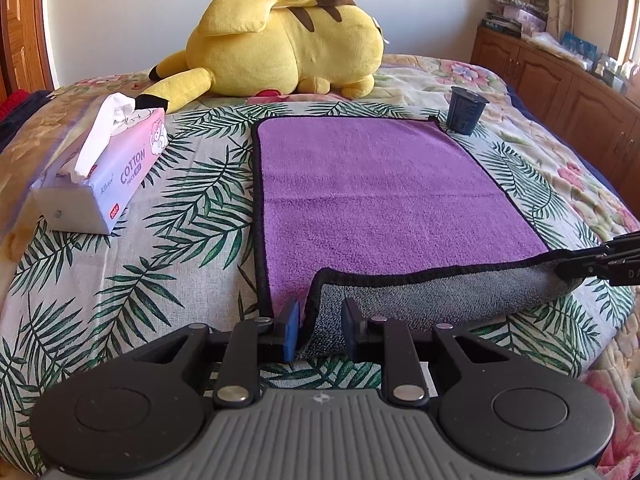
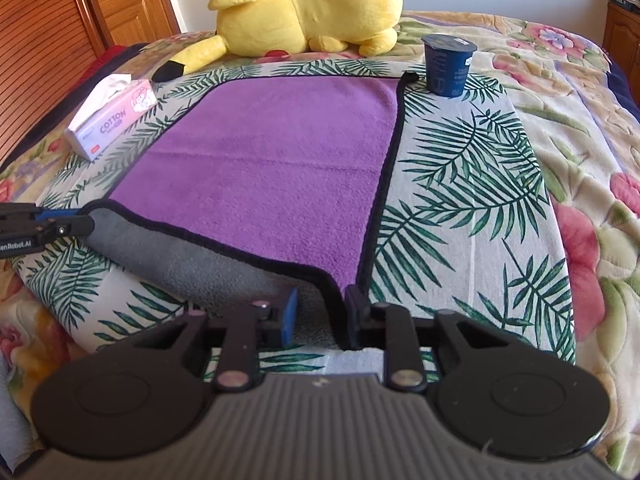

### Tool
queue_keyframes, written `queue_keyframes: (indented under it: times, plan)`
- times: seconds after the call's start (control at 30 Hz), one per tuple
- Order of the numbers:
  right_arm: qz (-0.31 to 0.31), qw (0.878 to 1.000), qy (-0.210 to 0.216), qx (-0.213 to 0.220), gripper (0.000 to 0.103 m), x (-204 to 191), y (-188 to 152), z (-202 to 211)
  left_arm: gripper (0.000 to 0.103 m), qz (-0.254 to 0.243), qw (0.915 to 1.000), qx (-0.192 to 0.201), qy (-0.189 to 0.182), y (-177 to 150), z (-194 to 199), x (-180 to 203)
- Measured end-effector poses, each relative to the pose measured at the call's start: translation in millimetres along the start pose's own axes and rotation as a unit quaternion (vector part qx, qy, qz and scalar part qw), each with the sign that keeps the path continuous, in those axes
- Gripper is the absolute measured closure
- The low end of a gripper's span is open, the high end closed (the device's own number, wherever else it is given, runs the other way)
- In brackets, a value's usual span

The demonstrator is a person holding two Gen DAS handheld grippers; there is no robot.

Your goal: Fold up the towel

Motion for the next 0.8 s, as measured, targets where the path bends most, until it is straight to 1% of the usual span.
queue_keyframes:
  times: [0.1,0.13,0.17,0.3,0.57,0.8]
  plan:
    - [0.002,1.0,-0.001,-0.002,0.083,0,-1,-1,0.103,0.008,0.9999,0.006,-0.004,1,1,-2]
    - [0.0,1.0,-0.009,-0.002,0.085,1,-1,-1,0.103,0.012,0.9999,0.01,-0.006,2,2,-2]
    - [-0.002,1.0,-0.011,0.0,0.095,1,-1,-1,0.103,0.014,0.9998,0.012,-0.007,2,3,-2]
    - [-0.003,1.0,-0.007,0.011,0.098,3,0,1,0.103,0.015,0.9997,0.017,-0.008,4,5,-1]
    - [-0.001,0.999,-0.007,0.042,0.099,2,5,9,0.103,0.01,0.9993,0.032,-0.014,8,14,4]
    - [-0.001,0.998,-0.008,0.068,0.099,2,10,15,0.103,-0.003,0.9977,0.063,-0.027,15,32,18]
Point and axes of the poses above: each gripper's, at about its wrist camera, not at the fingertips, and z roughly against the way its jaws point, x to its right, y to its top, the point moved 2 cm from there along -z, roughly the way its jaws point, and after that the axes turned 12 degrees about z, right-handed, at the moved point
